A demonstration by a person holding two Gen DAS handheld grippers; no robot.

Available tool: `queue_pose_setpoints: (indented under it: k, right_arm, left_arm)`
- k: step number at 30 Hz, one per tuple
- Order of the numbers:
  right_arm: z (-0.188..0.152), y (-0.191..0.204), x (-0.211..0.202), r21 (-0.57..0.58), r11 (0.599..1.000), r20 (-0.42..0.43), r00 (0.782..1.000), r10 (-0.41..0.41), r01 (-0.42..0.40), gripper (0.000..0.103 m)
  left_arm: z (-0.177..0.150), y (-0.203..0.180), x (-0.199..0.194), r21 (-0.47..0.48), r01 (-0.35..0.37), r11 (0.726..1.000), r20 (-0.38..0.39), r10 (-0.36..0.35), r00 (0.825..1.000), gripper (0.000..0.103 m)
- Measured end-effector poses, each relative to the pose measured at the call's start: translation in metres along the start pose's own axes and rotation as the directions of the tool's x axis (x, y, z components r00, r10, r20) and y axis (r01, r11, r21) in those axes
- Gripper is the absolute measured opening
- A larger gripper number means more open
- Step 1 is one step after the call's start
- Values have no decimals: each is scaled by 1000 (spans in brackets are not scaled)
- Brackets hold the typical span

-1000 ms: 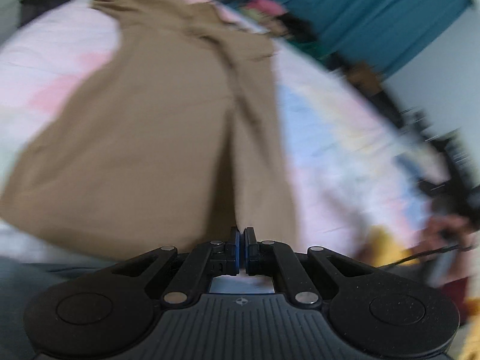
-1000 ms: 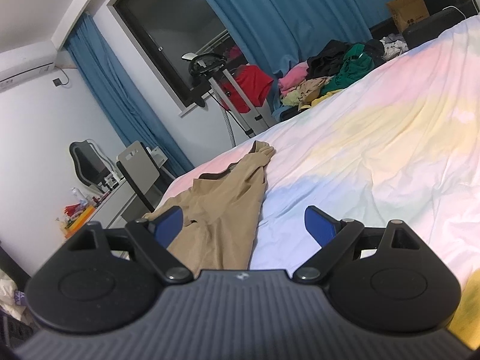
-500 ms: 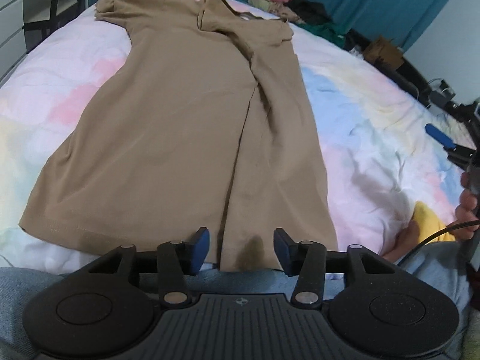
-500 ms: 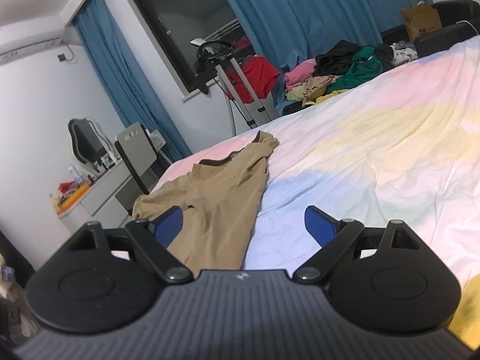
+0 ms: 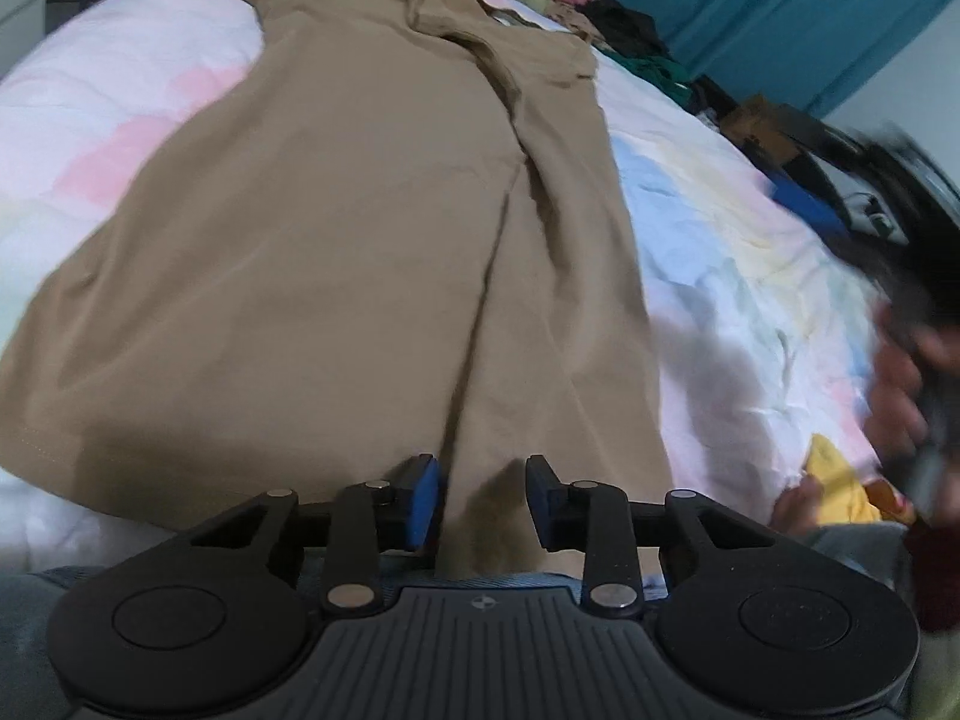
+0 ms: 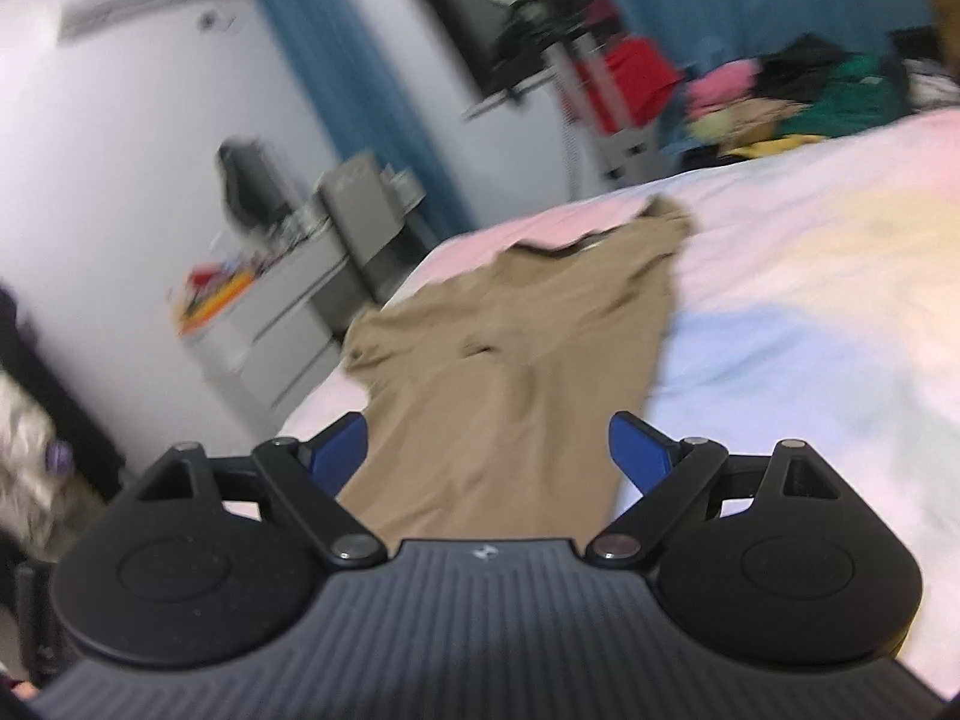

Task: Fold clothes

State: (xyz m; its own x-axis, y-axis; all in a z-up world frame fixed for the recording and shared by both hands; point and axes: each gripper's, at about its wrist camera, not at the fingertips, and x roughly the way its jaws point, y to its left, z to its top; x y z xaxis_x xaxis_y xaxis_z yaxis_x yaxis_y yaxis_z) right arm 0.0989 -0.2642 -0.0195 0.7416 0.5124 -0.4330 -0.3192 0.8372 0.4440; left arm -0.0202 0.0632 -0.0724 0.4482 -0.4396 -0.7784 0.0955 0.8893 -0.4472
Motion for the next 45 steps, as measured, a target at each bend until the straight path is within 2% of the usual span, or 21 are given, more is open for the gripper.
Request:
queue_pose_setpoints:
  k: [2, 4, 6, 11, 13, 15, 17, 20, 24, 28, 31, 32, 33, 34, 35, 36, 37, 39, 45]
  right_arm:
    - [11, 10, 40, -50, 999, -54, 999, -7, 5, 78]
    - [21, 19, 81, -98, 995, -97, 995, -24, 14, 78]
    - [26, 28, 123, -146, 988, -115, 992, -59, 42, 78]
    - [28, 39, 212, -287, 946, -126, 974, -190, 148, 77]
    - [27, 34, 235, -263, 948, -140, 966, -219, 177, 67]
    - [25, 28, 250, -225, 959, -150, 967, -208, 171, 64]
    - [24, 26, 258, -223, 959, -127, 970, -209, 177, 33]
    - [31, 26, 260, -201, 965, -71, 980, -183, 166, 6]
    - [52, 36, 247, -165, 977, 57, 990, -130, 138, 5]
    - [65, 41, 250, -173, 972, 76, 986, -149, 160, 5]
    - [64, 41, 256, -187, 963, 47, 981, -190, 195, 8]
    - [63, 40, 255, -177, 965, 34, 981, -190, 193, 9]
    - [63, 39, 253, -164, 969, 20, 982, -186, 187, 10]
    - [63, 37, 251, -150, 972, 6, 983, -182, 181, 17]
    - [62, 37, 247, -144, 974, -3, 984, -177, 175, 44]
    - [61, 38, 239, -142, 974, 7, 984, -178, 177, 62]
    - [59, 41, 230, -142, 973, 31, 984, -178, 180, 88]
    - [56, 47, 208, -149, 972, 81, 982, -168, 179, 90]
    - [50, 60, 143, -140, 975, 122, 980, -154, 171, 90]
  left_arm:
    - [-1, 3, 1, -5, 21, 1000, -3, -21, 1000, 28]
    - [-3, 5, 2, -11, 34, 999, -5, -34, 999, 20]
    - [-6, 7, 4, -17, 38, 999, -9, -38, 999, 5]
    - [-16, 14, 1, -22, 60, 998, 26, -59, 998, 3]
    - [-21, 17, -3, -11, 82, 997, 46, -82, 996, 3]
    - [-25, 19, -6, 3, 99, 995, 62, -99, 993, 2]
    - [-29, 19, -9, 20, 107, 994, 78, -108, 991, 2]
    - [-36, 19, -18, 44, 109, 993, 111, -113, 987, 2]
    - [-49, 19, -29, 54, 109, 993, 136, -116, 984, 2]
    - [-51, 20, -31, 39, 90, 995, 156, -95, 983, 2]
    - [-49, 16, -31, 44, 66, 997, 155, -72, 985, 7]
    - [-48, 15, -31, 46, 53, 998, 157, -60, 986, 14]
    - [-46, 13, -30, 48, 40, 998, 158, -47, 986, 27]
    - [-45, 12, -32, 58, 26, 998, 166, -35, 985, 35]
    - [-45, 10, -34, 68, 11, 998, 175, -23, 984, 48]
    - [-44, 9, -36, 82, 2, 997, 185, -18, 983, 54]
    - [-44, 9, -38, 95, -7, 995, 195, -12, 981, 57]
    - [-43, 5, -43, 118, -36, 992, 218, 10, 976, 68]
    - [-45, -12, -71, 160, -140, 977, 337, 79, 938, 80]
